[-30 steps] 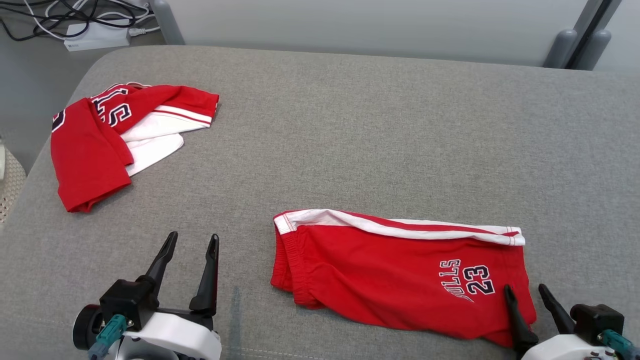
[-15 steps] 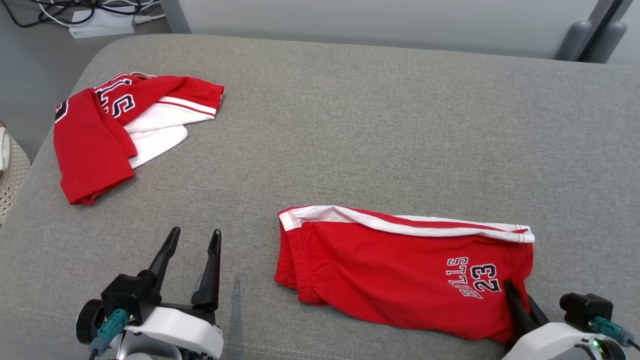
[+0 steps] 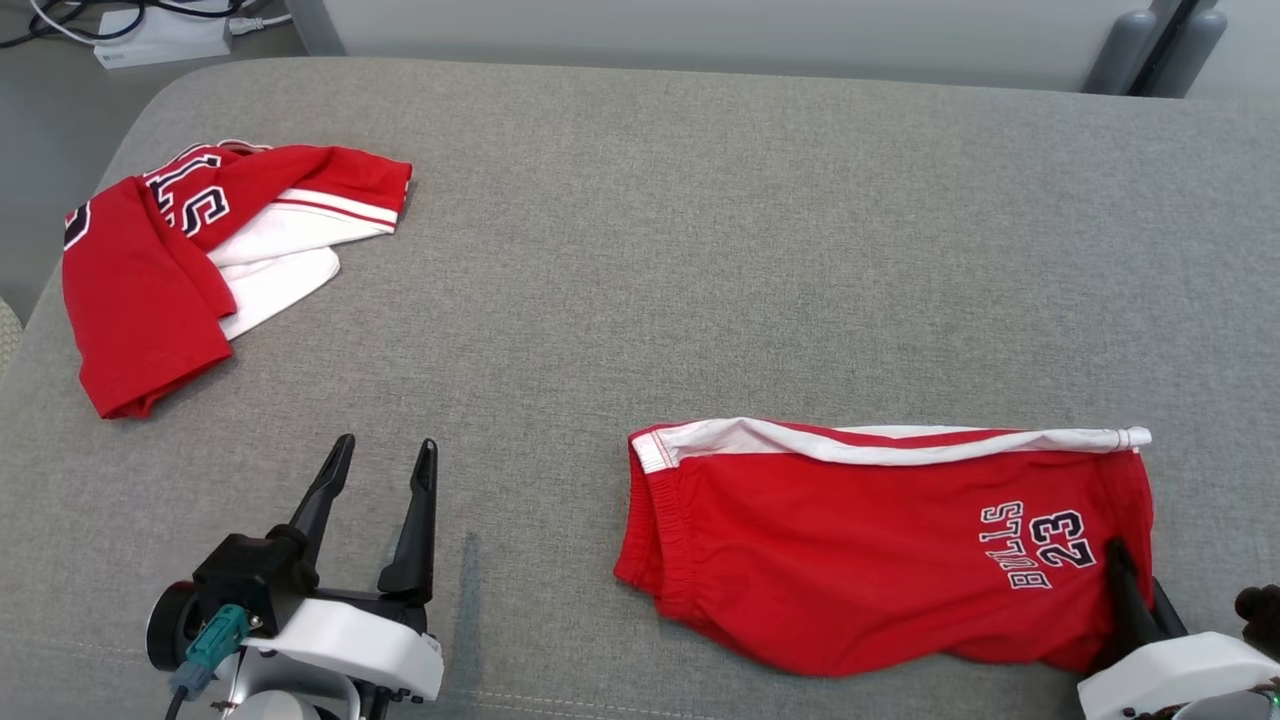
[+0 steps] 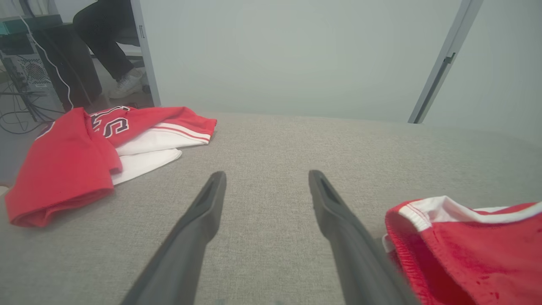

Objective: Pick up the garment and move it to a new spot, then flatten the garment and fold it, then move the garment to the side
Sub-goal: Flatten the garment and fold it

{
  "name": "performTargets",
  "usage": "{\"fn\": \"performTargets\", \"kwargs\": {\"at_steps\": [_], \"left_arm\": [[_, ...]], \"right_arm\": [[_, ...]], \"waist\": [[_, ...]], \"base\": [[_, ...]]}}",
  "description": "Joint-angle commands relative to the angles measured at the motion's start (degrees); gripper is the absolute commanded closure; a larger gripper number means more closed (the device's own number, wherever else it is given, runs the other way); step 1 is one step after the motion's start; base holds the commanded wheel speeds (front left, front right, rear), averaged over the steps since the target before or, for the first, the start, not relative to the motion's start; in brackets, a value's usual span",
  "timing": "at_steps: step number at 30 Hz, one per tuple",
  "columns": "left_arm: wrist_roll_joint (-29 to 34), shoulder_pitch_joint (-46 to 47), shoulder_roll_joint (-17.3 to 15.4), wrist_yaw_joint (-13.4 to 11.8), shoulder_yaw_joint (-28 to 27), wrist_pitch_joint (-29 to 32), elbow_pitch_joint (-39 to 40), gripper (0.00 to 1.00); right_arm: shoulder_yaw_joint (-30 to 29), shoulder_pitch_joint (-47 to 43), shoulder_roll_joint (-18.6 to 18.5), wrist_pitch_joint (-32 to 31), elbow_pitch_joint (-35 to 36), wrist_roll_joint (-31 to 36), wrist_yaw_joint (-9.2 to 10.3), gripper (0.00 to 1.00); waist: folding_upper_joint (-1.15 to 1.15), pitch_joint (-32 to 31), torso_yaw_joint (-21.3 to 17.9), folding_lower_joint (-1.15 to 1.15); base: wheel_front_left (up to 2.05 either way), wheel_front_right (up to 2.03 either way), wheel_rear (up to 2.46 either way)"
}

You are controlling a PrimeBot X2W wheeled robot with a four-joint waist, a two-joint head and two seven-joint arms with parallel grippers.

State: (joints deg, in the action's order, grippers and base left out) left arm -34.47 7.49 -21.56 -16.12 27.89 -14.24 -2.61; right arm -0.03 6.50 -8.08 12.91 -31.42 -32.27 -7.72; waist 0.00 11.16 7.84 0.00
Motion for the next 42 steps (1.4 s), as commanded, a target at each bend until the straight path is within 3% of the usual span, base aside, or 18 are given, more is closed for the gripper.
{"fn": "performTargets", "kwargs": {"at_steps": [1, 5, 10, 14, 19, 25, 35, 36, 37, 38, 39, 42], "left_arm": [[0.65, 2.61, -1.29, 0.31, -2.5, -0.75, 0.94, 0.0], [0.77, 2.54, -1.26, 0.53, -2.67, -0.75, 0.77, 0.0], [0.99, 2.28, -1.23, 0.79, -2.95, -0.75, 0.62, 0.0], [1.29, 2.2, -1.1, 0.97, -2.97, -0.75, 0.48, 0.0], [1.47, 2.41, -0.81, 1.25, -2.57, -0.75, 0.07, 0.0], [1.64, 2.78, -0.18, 1.49, -2.33, -0.75, -0.13, 0.0], [2.45, 4.03, 1.23, 2.45, -1.55, -0.75, -1.04, 0.0], [2.47, 4.13, 1.32, 2.52, -1.57, -0.75, -1.09, 0.0], [2.54, 4.25, 1.39, 2.59, -1.56, -0.75, -1.15, 0.0], [2.58, 4.33, 1.44, 2.63, -1.6, -0.75, -1.18, 0.0], [2.59, 4.39, 1.49, 2.69, -1.7, -0.75, -1.2, 0.0], [2.73, 4.37, 1.51, 2.71, -2.1, -0.75, -1.13, 0.0]], "right_arm": [[0.42, 0.17, -1.41, 0.87, 1.41, -0.64, 0.23, 1.0], [0.38, 0.44, -0.84, 0.92, 3.69, -2.51, 0.23, 1.0], [4.27, -0.28, 0.44, -1.18, 13.25, -5.42, 0.23, 1.0], [11.11, -1.69, 1.87, -5.97, 25.45, -6.02, 0.23, 1.0], [20.28, -1.23, 3.34, -10.93, 32.12, -5.79, 0.23, 1.0], [27.59, 1.99, 4.56, -11.86, 29.48, -6.15, 0.23, 1.0], [35.5, 11.17, 5.16, -7.5, 13.57, -4.3, 0.23, 1.0], [36.07, 12.16, 5.17, -6.63, 12.14, -3.36, 0.23, 0.95], [36.47, 12.74, 5.17, -5.71, 10.99, -3.42, 0.23, 0.64], [37.0, 13.06, 5.18, -5.2, 10.21, -4.65, 0.23, 0.26], [37.48, 13.64, 5.18, -4.43, 9.54, -5.08, 0.23, 0.0], [38.83, 14.85, 5.19, -2.63, 8.54, -6.45, 0.23, 0.0]], "waist": [[0.0, 0.04, -0.17, 0.0], [0.0, 0.01, -0.45, 0.0], [0.0, -0.32, -0.66, 0.0], [0.0, -0.63, -0.57, 0.0], [0.0, -0.86, 0.08, 0.0], [0.0, -0.69, 1.83, 0.0], [0.0, 0.58, 4.93, 0.0], [0.0, 0.72, 5.1, 0.0], [0.0, 0.82, 5.32, 0.0], [0.0, 1.02, 5.44, 0.0], [0.0, 1.11, 5.46, 0.0], [0.0, 1.4, 5.24, 0.0]], "base": [[0.0, 0.0, 0.0], [0.0, 0.0, 0.0], [0.0, 0.0, 0.0], [0.0, 0.0, 0.0], [0.0, 0.0, 0.0], [0.0, 0.0, 0.0], [0.0, 0.0, 0.0], [0.0, 0.0, 0.0], [0.0, 0.0, 0.0], [0.0, 0.0, 0.0], [0.0, 0.0, 0.0], [0.0, 0.0, 0.0]]}}
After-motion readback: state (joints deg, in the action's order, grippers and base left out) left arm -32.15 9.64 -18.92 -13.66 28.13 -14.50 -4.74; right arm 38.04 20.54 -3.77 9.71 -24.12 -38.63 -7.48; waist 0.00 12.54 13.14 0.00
